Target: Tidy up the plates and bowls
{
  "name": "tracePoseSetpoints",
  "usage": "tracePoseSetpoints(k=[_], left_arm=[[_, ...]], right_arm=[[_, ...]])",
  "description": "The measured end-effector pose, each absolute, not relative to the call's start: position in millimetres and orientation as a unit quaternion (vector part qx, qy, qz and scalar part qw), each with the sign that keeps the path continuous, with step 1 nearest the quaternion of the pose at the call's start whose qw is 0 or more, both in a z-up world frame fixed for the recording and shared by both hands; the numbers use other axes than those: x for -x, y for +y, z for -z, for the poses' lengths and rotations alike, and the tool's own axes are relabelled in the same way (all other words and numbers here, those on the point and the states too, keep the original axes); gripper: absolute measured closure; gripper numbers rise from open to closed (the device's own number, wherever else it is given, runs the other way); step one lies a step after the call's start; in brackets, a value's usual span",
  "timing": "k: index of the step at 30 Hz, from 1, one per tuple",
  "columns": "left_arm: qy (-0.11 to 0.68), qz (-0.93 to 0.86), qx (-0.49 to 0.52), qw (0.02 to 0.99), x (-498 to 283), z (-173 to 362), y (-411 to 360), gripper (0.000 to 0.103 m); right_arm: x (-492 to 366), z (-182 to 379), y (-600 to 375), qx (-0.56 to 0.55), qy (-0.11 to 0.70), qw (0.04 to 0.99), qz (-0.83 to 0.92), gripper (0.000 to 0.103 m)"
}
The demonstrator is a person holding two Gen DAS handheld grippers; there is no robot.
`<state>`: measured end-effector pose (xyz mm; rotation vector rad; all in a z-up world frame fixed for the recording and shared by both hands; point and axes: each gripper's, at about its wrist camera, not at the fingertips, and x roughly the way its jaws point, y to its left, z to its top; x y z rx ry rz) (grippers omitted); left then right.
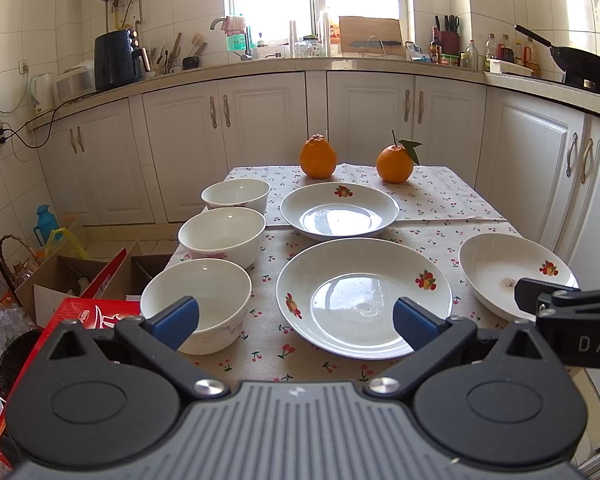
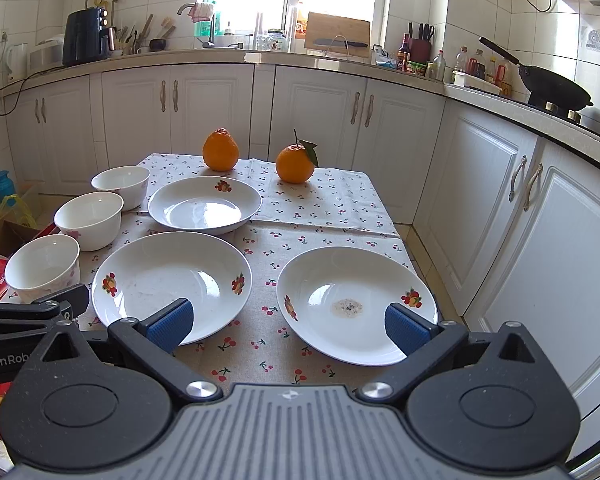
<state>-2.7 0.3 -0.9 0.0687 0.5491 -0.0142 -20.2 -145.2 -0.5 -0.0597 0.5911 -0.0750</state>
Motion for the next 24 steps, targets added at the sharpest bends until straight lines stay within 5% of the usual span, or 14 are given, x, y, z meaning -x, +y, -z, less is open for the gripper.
tracePoseSetpoints(k=[24], left_arm=[[0.271,0.006,-0.033,0.962,3.4,-2.5,1.9,0.001]], right_arm=[[20.7,0.5,-144.6,0.031,0.289,0.956,0.035,0.0]])
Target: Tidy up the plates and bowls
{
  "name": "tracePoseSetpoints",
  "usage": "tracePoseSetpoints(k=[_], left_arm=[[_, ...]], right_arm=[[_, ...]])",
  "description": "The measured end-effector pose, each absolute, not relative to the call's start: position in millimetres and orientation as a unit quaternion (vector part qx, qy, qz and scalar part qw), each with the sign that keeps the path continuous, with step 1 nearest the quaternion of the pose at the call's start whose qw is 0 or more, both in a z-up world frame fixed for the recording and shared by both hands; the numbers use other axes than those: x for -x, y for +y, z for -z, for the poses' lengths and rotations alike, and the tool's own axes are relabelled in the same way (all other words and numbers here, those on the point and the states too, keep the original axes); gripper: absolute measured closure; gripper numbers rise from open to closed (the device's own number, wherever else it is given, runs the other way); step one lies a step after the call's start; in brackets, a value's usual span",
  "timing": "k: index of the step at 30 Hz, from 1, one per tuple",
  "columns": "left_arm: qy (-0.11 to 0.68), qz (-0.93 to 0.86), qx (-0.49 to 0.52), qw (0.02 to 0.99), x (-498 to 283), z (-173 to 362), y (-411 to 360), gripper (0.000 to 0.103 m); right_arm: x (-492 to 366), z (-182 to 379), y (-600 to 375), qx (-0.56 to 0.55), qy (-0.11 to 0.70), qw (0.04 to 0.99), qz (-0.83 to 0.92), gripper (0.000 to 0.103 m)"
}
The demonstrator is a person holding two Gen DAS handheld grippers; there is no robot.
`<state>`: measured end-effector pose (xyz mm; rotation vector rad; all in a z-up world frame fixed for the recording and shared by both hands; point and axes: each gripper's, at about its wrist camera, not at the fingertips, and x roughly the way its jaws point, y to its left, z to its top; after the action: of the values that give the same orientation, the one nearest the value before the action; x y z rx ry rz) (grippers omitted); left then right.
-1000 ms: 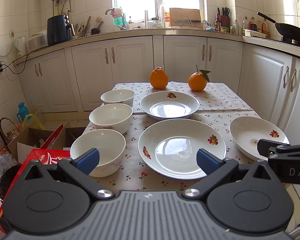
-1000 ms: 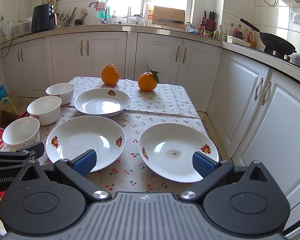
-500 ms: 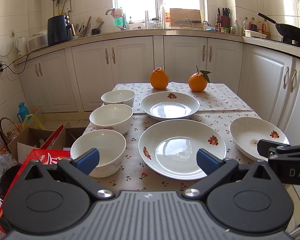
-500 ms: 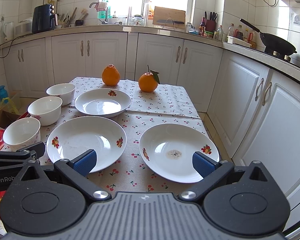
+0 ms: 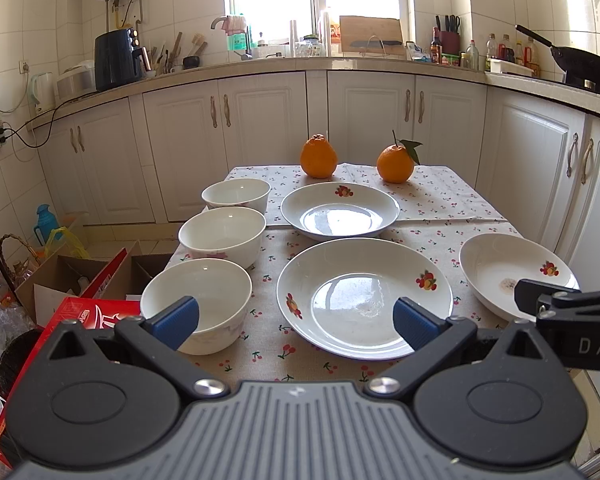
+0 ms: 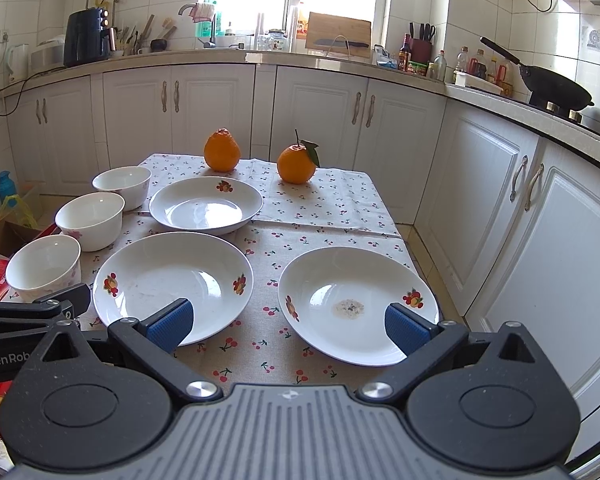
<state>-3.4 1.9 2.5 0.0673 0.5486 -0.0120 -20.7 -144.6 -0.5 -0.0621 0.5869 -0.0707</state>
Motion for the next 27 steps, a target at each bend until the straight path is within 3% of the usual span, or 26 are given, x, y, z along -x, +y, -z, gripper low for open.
tracePoseSetpoints(k=[27], left_arm=[[0.246,0.048,-0.04,0.967,-10,-8,-1,0.001]], right_arm=[[17,-7,-154,0.031,0.273,0.961,0.016,0.0]])
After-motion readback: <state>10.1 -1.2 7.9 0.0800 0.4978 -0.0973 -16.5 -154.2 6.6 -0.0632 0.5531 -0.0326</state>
